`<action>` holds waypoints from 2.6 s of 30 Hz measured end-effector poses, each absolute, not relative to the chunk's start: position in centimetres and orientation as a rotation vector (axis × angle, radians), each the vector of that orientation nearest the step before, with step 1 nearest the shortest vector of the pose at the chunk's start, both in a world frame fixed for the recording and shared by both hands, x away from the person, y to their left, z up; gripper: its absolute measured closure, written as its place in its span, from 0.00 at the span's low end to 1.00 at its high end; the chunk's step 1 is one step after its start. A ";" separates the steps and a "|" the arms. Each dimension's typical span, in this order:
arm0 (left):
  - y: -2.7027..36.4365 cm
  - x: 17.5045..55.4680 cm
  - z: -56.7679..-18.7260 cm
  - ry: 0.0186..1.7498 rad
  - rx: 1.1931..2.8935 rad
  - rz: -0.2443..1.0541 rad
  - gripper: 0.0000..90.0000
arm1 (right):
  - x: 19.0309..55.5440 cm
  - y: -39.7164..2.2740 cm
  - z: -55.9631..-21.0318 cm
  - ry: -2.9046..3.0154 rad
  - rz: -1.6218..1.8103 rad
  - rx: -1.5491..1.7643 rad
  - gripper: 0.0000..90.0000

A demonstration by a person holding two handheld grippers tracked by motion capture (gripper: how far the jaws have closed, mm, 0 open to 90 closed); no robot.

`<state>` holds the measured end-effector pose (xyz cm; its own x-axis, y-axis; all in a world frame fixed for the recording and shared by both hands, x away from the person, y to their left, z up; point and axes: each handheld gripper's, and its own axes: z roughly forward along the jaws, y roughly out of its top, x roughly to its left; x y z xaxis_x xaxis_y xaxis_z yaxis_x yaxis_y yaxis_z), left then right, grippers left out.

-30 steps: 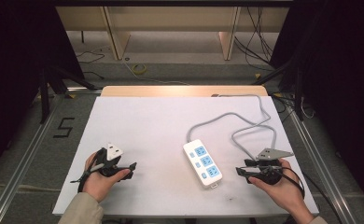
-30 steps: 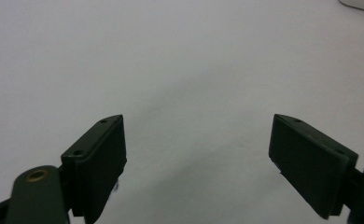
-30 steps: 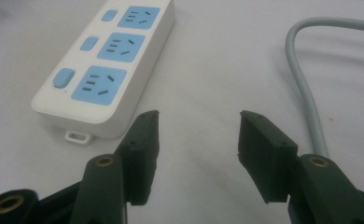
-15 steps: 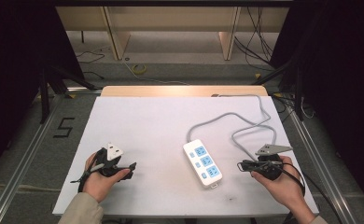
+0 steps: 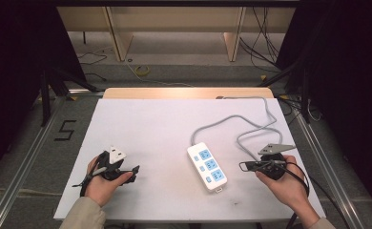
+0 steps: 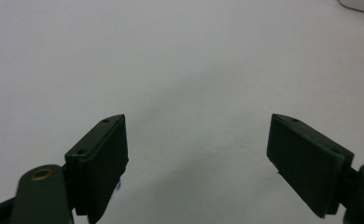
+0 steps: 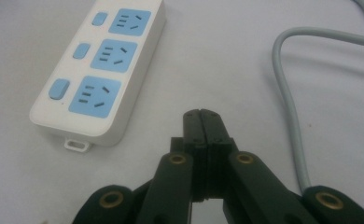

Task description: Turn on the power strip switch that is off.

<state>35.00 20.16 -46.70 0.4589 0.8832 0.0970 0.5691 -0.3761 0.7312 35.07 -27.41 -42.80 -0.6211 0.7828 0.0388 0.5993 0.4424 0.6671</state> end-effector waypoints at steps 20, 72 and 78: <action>20.2 35.0 -46.6 1.202 2.082 0.650 0.23 | 35.8 -26.2 -41.9 2.464 0.923 1.195 1.00; 20.1 34.9 -46.5 1.193 2.083 0.663 0.23 | 36.7 -23.3 -40.7 2.543 0.902 1.169 1.00; 20.1 34.9 -46.5 1.192 2.083 0.665 0.23 | 36.8 -23.0 -40.5 2.552 0.900 1.161 1.00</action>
